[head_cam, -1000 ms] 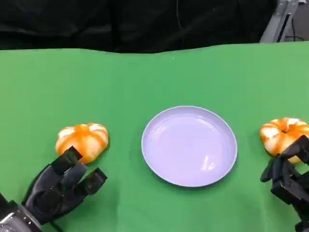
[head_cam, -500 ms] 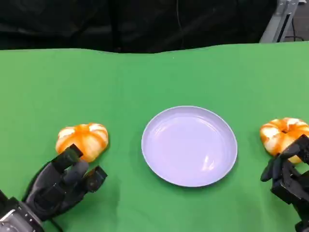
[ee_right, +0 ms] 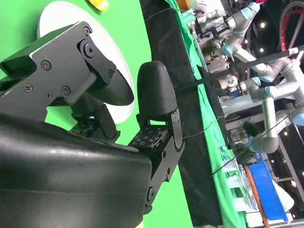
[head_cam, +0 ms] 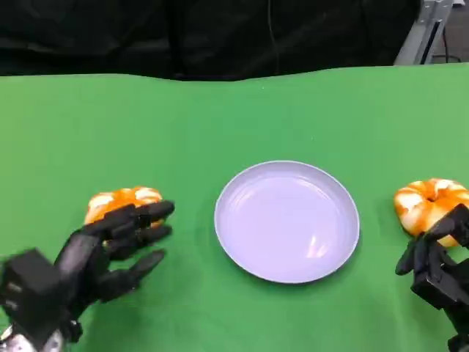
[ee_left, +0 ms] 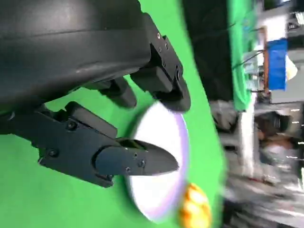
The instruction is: Grasp the bread from the table and place it into the plate.
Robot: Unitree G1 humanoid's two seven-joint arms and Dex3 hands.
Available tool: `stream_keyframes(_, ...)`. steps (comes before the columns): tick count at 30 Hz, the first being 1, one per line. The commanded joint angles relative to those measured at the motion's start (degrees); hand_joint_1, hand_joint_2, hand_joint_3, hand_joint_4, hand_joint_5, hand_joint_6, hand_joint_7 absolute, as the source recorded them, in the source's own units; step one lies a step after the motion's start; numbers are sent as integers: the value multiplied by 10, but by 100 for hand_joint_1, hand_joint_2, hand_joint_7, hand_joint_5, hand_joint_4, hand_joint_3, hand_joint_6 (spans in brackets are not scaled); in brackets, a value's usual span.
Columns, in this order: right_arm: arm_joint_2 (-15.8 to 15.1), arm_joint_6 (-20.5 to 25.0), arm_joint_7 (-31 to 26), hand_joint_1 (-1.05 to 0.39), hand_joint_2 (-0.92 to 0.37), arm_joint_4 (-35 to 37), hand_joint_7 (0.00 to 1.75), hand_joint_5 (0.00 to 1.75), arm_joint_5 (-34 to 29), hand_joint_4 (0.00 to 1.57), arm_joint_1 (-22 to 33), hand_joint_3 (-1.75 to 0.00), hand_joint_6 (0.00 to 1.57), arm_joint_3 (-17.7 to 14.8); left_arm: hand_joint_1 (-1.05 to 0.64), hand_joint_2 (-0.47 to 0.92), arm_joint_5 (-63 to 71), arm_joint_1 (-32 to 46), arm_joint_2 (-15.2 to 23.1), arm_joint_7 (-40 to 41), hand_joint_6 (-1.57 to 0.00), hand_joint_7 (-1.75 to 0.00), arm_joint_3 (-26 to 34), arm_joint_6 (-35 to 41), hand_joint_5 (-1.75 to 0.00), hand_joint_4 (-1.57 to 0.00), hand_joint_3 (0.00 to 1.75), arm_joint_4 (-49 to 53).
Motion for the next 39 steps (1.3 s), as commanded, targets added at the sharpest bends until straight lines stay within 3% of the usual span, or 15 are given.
stream_keyframes(1,-13,0,0,-4,-42,2,164,175,3,96,-1,-145,80,-7,-83,92,103,4,43,120,-50,0,-27,-97,-27,-26,35,0)
stream_keyframes(2,-13,0,0,-4,-42,2,164,175,3,96,-1,-145,80,-7,-83,92,107,2,46,132,-50,0,-33,-103,-27,-26,35,6)
stream_keyframes(5,-11,-1,-4,-4,-43,1,164,175,0,96,-1,-145,80,-6,-95,92,350,1,107,333,-51,-1,-63,-54,-24,-27,30,-89)
stream_keyframes(8,-11,-1,-5,-4,-43,1,165,175,-1,96,-1,-145,80,-6,-97,92,397,2,118,390,-51,-1,-80,-37,-22,-27,28,-100)
stream_keyframes(10,-10,-2,-4,-3,-43,0,165,175,-1,96,0,-146,80,-4,-95,92,448,-16,141,418,-49,0,-101,14,-19,-27,21,-111)
stream_keyframes(17,-9,3,-6,-5,-42,-3,166,175,-1,96,1,-146,79,-2,-96,92,474,-53,181,410,-45,0,-160,113,-11,-24,18,-108)
stream_keyframes(26,-8,-6,-1,-5,-44,-2,165,175,0,96,2,-143,78,2,-102,92,503,-131,208,411,-44,0,-262,181,-6,-28,21,13)
stream_keyframes(39,-11,-1,-5,-5,-44,-11,166,175,-3,94,7,-141,77,6,-105,92,461,-222,171,405,-41,0,-343,176,-2,-30,30,206)
